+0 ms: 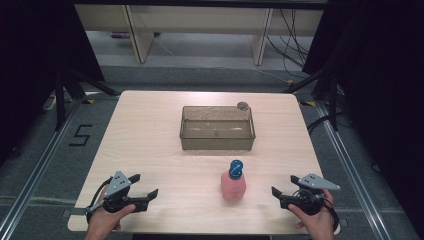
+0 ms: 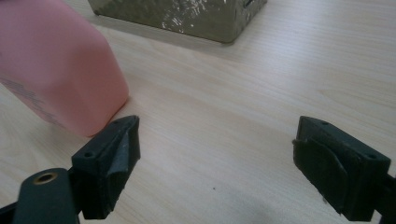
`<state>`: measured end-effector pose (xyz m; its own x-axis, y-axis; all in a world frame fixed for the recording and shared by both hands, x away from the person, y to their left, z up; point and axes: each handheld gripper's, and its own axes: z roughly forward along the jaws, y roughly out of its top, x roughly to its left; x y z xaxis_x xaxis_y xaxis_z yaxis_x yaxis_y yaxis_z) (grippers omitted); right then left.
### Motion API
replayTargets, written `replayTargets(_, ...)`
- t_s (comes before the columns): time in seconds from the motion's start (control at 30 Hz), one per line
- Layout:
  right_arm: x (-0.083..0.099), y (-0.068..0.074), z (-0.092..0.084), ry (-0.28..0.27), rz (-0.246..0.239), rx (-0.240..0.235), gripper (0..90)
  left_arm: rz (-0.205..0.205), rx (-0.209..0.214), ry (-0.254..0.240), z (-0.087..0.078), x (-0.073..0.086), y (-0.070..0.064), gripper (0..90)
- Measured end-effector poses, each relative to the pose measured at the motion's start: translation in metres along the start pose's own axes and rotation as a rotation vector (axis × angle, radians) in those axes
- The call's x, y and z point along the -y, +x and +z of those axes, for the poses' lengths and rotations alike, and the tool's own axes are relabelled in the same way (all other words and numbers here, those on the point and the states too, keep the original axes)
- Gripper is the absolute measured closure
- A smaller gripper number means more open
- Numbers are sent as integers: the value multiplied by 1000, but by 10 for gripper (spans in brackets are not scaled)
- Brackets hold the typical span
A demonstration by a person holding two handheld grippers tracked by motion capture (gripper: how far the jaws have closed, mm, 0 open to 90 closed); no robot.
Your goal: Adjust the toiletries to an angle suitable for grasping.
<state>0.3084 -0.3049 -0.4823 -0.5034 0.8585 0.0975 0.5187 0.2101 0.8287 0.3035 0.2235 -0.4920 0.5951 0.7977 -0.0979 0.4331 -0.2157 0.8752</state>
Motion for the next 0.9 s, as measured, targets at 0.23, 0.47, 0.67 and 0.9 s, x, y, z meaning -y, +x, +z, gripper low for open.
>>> replayTargets(0.23,-1,1,1,-17,-44,-8,159,-3,-1,1,0,0,0,147)
replayTargets(0.47,-2,5,0,-39,-15,-33,166,2,2,-6,0,0,1,147)
replayTargets(0.67,-5,5,0,-79,-52,-42,177,-1,-10,0,-1,-1,1,147)
replayTargets(0.9,-8,10,-3,-121,-64,-52,213,-1,-8,-2,-1,-1,1,147)
